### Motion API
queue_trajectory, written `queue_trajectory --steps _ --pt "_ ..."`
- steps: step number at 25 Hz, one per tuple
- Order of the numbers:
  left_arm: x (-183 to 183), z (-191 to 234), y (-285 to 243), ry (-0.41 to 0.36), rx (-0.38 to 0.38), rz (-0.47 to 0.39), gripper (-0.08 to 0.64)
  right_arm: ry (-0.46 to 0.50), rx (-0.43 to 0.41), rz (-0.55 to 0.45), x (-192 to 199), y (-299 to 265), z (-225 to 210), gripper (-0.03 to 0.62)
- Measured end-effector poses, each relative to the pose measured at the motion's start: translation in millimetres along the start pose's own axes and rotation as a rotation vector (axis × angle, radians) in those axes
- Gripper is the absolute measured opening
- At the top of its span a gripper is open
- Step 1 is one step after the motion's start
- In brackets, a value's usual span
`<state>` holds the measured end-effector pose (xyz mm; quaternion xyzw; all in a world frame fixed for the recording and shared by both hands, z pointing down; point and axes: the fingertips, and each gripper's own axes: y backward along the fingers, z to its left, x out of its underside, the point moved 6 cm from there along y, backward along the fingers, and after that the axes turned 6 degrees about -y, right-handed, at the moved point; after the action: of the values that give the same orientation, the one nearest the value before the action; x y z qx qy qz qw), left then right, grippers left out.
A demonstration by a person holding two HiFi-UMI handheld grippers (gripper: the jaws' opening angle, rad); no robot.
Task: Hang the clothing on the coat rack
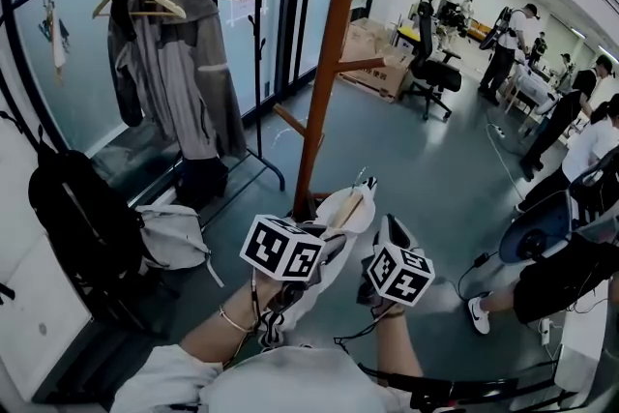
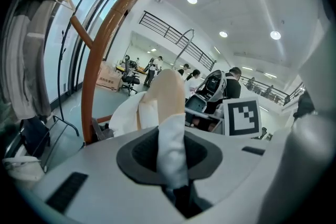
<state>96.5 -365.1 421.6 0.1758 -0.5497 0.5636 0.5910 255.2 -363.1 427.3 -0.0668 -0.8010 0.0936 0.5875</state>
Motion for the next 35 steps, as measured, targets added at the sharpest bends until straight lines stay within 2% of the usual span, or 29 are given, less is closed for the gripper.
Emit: queue_trajectory --steps 12,24,35 --pt "-42.2 -3.3 0.2 -0.053 -0.03 -0.065 0.067 0.005 0.001 -0.006 -8.0 -1.5 -12.0 0.023" --pt "-68.6 -2.7 6.1 -0.046 -0.045 -0.119 0.067 0.022 -0.021 -0.02 -19.8 -9.6 -10.8 0.023" --pt "-101.4 -10.1 8.4 -0.109 -0.056 -0.154 0.067 0.0 -0.03 -0.05 -29.7 -9.2 -15.6 0.023"
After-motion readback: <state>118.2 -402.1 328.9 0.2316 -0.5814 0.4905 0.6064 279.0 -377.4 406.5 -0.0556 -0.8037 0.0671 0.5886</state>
